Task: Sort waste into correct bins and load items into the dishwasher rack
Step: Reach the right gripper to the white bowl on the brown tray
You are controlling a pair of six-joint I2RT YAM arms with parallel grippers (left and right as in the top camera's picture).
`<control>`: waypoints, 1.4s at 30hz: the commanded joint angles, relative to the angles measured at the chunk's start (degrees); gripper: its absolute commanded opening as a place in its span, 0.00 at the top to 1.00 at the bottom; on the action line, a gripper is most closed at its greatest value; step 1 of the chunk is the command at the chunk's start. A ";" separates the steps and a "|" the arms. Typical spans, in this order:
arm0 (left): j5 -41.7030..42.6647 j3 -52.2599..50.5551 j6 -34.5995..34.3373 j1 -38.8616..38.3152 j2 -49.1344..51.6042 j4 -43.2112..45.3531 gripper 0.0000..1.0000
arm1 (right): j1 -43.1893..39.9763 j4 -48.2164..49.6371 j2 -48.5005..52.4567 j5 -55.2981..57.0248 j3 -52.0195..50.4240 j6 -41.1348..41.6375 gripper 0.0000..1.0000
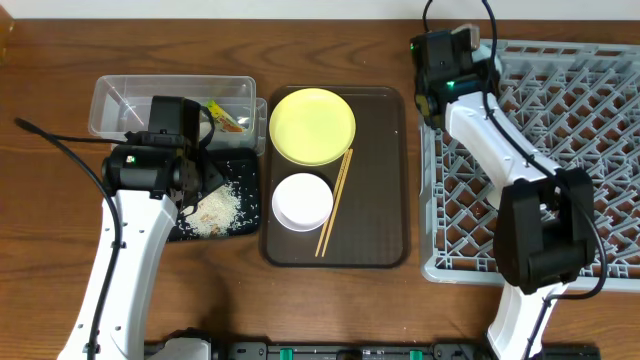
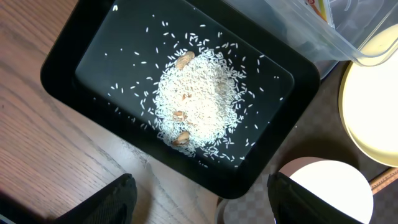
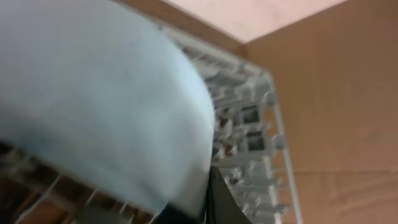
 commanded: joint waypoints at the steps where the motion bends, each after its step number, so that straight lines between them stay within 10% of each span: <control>1: -1.14 0.20 -0.33 0.17 0.39 0.07 0.30 | 0.13 -5.66 -1.11 -10.75 -0.92 12.31 0.98; 18: -1.64 0.20 -0.26 0.20 0.39 -1.11 0.29 | 2.40 -15.39 -16.68 -41.55 -0.92 13.38 0.37; 25: -7.58 0.20 -0.96 2.10 0.39 -4.55 0.29 | 7.85 -17.75 -16.20 -66.53 -0.94 10.36 0.33; 42: -7.32 0.20 -0.94 8.07 0.39 -5.20 0.29 | 21.94 -21.24 0.92 -67.21 -0.98 17.16 0.51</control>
